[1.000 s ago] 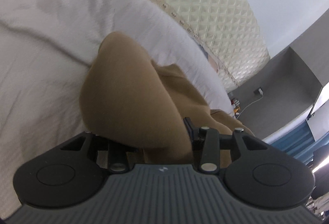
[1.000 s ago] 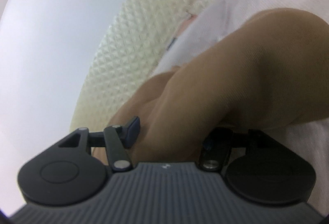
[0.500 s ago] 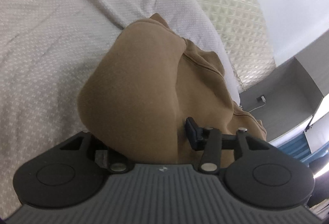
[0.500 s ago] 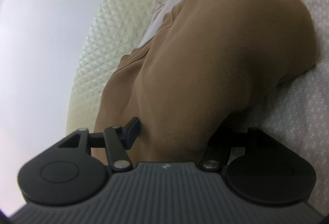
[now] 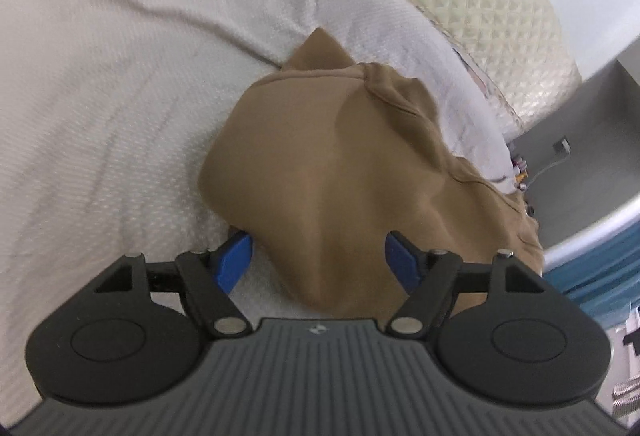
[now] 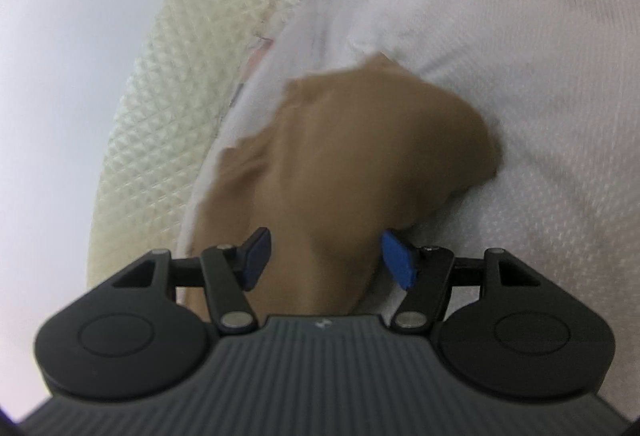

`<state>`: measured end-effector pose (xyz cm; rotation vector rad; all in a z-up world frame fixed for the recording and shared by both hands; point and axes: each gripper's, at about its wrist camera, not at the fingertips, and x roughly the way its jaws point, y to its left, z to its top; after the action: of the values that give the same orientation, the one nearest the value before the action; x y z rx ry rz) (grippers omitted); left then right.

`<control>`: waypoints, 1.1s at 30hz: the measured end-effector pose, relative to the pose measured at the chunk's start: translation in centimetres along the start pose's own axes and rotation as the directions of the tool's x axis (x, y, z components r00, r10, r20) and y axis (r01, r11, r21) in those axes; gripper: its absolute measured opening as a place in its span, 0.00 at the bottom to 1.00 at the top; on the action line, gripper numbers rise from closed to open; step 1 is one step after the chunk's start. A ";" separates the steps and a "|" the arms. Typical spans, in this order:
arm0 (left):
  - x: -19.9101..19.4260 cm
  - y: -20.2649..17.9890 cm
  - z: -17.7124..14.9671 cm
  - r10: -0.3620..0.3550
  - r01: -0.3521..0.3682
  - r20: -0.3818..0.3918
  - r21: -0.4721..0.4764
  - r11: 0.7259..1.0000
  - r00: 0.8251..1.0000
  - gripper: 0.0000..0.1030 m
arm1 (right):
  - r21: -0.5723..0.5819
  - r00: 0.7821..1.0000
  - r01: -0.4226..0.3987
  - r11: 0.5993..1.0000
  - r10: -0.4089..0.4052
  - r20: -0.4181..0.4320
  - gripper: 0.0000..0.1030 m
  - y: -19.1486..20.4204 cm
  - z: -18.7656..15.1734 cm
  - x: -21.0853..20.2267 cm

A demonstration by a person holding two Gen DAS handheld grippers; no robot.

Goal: Fold large clothes

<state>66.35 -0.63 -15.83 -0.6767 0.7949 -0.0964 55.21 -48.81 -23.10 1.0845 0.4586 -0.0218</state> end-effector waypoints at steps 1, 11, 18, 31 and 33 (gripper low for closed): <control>-1.1 -0.5 -0.1 -0.001 0.001 0.011 0.022 1.000 1.000 0.75 | -0.019 1.000 -0.008 1.000 0.008 0.010 0.63 0.8 0.0 -0.9; -13.5 -6.0 -1.8 0.007 -0.025 0.088 0.209 0.978 0.996 0.75 | -0.236 0.994 -0.053 0.970 0.074 0.080 0.63 10.2 -1.4 -9.3; -23.3 -9.5 -4.8 -0.003 -0.045 0.149 0.323 0.945 0.989 0.75 | -0.410 0.990 -0.073 0.909 0.116 0.080 0.63 17.1 -3.5 -16.5; -42.1 -13.8 -13.1 -0.076 -0.066 0.273 0.475 0.877 0.959 0.75 | -0.645 0.978 -0.092 0.759 0.190 0.084 0.63 24.3 -10.2 -31.0; -44.5 -14.0 -14.9 -0.076 -0.088 0.299 0.499 0.862 0.951 0.75 | -0.670 0.978 -0.098 0.736 0.196 0.072 0.63 24.6 -11.6 -33.1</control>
<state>26.96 -5.01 12.89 -0.1752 0.4343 -0.1825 27.08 -33.89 5.55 0.3971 0.2154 0.1973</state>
